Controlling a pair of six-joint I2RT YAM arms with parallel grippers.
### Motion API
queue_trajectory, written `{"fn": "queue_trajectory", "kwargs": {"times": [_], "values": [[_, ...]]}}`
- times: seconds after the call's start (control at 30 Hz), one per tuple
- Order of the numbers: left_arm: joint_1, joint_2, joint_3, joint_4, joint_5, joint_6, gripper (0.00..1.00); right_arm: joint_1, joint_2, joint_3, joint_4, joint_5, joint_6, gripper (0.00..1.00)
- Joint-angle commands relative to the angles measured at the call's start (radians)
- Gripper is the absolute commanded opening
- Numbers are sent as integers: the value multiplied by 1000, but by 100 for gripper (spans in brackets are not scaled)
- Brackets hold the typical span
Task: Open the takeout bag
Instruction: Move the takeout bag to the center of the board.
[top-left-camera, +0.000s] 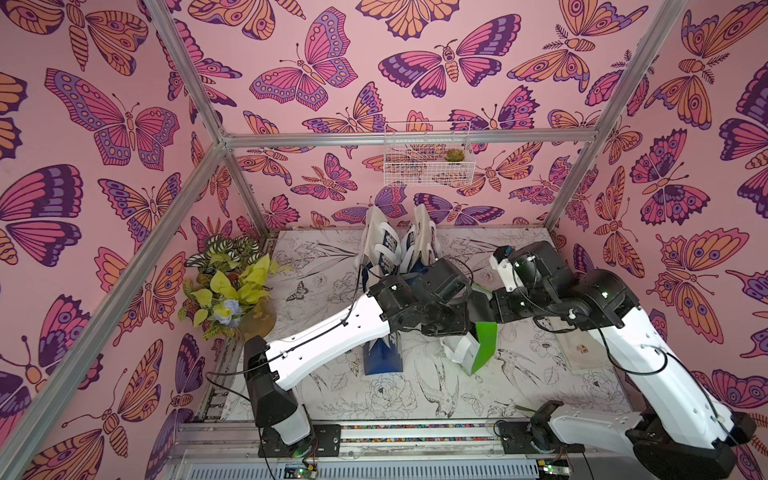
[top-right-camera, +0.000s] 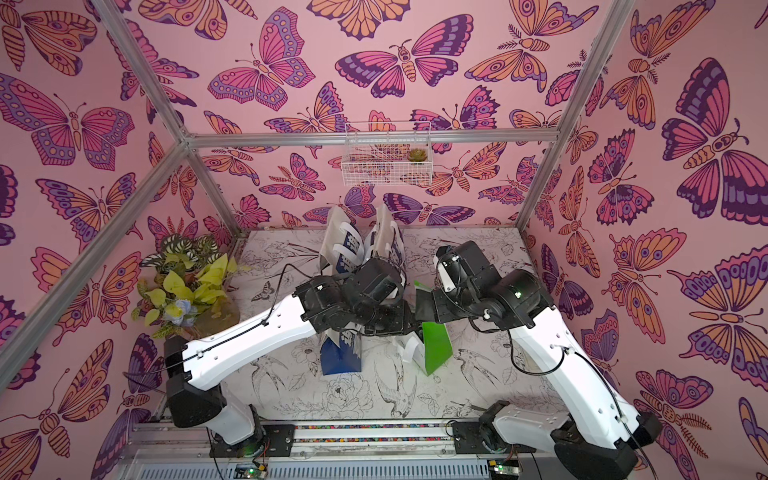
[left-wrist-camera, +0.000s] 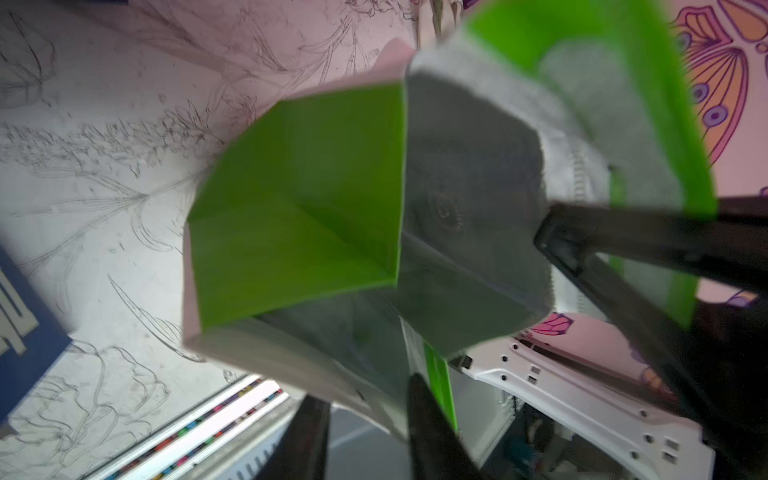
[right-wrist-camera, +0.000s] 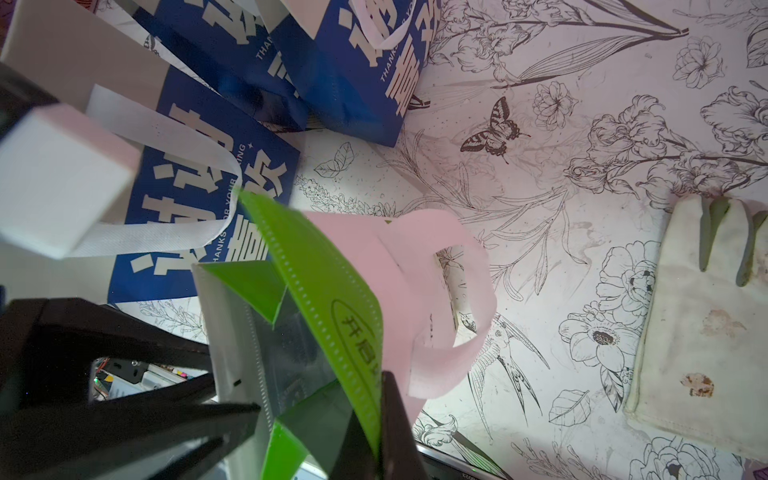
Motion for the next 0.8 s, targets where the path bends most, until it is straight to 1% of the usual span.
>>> {"fn": "queue_trajectory", "kwargs": {"times": [0.0,0.03,0.07,0.13,0.2,0.37,0.47,0.6,0.7,0.77], "values": [[23,1,-17,-2,-2,16,8,-26,-18,16,5,19,8,0],[34,4,-3,-4,3,28,2,-40,-17,20,5,16,6,0],[44,12,17,-5,8,41,0,-59,-17,26,7,6,1,0],[68,38,71,-15,10,71,0,-102,-16,38,14,-16,-8,0],[87,86,159,-41,8,118,0,-157,-11,56,18,-45,-15,0],[118,283,450,-102,63,256,0,-319,16,108,50,-117,-23,0],[131,385,565,-120,89,305,0,-387,35,118,94,-151,-14,0],[147,474,642,-122,77,340,0,-424,70,86,159,-160,-9,0],[159,535,704,-117,59,369,0,-459,99,46,219,-143,-11,0],[167,574,746,-113,56,380,0,-490,112,23,262,-161,-15,0]]}}
